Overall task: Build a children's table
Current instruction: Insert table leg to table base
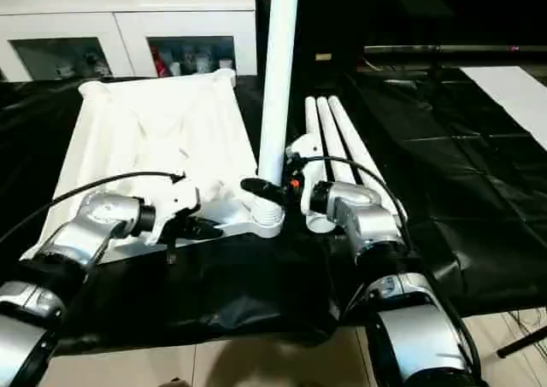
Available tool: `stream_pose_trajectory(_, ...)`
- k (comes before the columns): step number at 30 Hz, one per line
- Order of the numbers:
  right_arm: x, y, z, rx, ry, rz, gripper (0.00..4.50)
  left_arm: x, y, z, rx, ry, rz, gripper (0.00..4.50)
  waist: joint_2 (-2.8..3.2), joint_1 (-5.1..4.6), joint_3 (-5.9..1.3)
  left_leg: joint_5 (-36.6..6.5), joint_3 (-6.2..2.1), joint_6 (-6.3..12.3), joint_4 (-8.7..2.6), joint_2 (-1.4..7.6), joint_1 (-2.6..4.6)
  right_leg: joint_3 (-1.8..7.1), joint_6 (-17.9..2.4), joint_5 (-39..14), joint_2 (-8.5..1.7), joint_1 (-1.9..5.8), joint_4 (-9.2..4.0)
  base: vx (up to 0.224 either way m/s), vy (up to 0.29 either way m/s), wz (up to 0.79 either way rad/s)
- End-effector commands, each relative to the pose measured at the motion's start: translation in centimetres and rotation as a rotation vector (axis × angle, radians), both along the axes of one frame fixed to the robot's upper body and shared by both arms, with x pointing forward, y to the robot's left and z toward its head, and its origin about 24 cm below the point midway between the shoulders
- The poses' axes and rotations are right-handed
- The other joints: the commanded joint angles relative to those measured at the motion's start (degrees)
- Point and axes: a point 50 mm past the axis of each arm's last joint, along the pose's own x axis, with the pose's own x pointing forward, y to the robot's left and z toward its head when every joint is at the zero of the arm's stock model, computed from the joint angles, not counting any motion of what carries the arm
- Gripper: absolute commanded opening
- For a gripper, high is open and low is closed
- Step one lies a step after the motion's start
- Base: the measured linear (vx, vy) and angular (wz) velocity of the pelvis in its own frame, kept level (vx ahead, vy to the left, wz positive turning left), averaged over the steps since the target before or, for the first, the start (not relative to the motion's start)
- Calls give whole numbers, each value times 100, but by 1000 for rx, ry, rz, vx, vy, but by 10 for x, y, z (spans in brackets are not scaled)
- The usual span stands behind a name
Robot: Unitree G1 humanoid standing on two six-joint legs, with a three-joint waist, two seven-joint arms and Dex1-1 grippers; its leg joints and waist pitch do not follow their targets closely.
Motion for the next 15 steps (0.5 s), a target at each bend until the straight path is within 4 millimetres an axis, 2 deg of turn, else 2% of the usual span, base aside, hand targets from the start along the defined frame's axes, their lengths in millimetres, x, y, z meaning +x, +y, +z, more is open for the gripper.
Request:
stream_pose_trajectory(1,-5,-7,-16,-68,54,-15,186,-4,0,-1,-38,-9,-16,0,14,-19,-391,-1329,8,206,-396,102,2,277,-988,-2078,-361,307,-502,0,0,0)
stream_pose_trajectory(8,-3,-8,-14,-40,67,-50,186,-5,-2,-1,-48,-13,-13,0,7,-27,-384,-1326,11,213,-402,99,1,280,-936,-2203,-368,304,-515,0,0,0)
stream_pose_trajectory(15,-10,-30,-28,11,80,-169,186,-2,0,1,-42,-37,15,0,9,-19,-385,-1339,16,234,-404,95,13,279,-842,-2343,-369,290,-550,0,0,0)
